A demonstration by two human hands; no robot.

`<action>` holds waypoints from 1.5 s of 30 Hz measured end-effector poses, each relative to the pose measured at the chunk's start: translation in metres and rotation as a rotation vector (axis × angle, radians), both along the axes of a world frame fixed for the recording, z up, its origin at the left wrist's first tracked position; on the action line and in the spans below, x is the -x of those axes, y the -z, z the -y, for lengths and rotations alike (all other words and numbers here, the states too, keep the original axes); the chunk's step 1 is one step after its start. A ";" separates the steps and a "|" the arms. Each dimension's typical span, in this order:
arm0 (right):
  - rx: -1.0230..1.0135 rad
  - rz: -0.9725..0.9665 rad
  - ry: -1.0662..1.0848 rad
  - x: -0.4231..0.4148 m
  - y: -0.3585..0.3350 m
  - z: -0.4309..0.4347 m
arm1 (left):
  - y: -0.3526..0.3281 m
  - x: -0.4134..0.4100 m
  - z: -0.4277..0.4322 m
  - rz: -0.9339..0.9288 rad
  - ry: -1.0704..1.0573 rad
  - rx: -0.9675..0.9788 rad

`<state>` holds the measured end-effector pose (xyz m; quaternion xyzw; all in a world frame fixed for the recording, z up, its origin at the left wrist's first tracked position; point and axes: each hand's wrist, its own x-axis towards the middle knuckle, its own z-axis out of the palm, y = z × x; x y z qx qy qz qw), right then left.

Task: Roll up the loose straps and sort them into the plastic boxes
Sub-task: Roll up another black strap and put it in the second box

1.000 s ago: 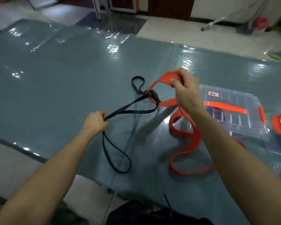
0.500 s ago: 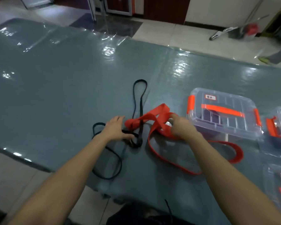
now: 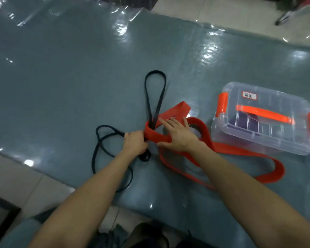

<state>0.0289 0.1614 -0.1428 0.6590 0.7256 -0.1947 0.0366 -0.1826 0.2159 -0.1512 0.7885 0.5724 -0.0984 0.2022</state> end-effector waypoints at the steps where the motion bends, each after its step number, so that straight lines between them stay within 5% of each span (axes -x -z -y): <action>1: 0.012 0.034 0.000 0.000 0.007 -0.003 | -0.008 0.012 -0.004 0.048 0.035 0.049; 6: -0.244 0.025 0.115 -0.003 0.004 -0.030 | -0.049 0.094 -0.030 0.174 0.034 0.178; 9: -0.328 -0.087 0.432 -0.013 -0.019 -0.053 | -0.060 0.140 -0.046 0.155 -0.150 0.089; 14: -0.138 -0.052 0.690 -0.029 -0.025 -0.063 | -0.050 0.161 -0.057 -0.215 -0.279 -0.049; 16: -0.038 -0.023 0.648 -0.026 -0.015 -0.051 | -0.042 0.144 -0.049 -0.275 -0.178 -0.024; 21: -0.087 0.336 0.353 0.000 0.011 -0.023 | -0.009 0.068 -0.034 0.007 0.082 -0.118; 25: -0.060 0.534 0.246 -0.001 0.020 -0.022 | 0.014 0.032 -0.035 -0.115 0.087 -0.142; 34: -0.074 0.142 0.221 0.000 0.038 -0.055 | 0.001 0.089 -0.022 0.014 0.340 -0.150; 40: 0.003 -0.104 0.183 0.000 0.010 -0.067 | -0.026 0.141 -0.026 0.001 0.166 -0.251; 45: -0.161 -0.282 0.371 -0.008 -0.042 -0.076 | -0.047 0.168 -0.047 -0.097 -0.087 -0.019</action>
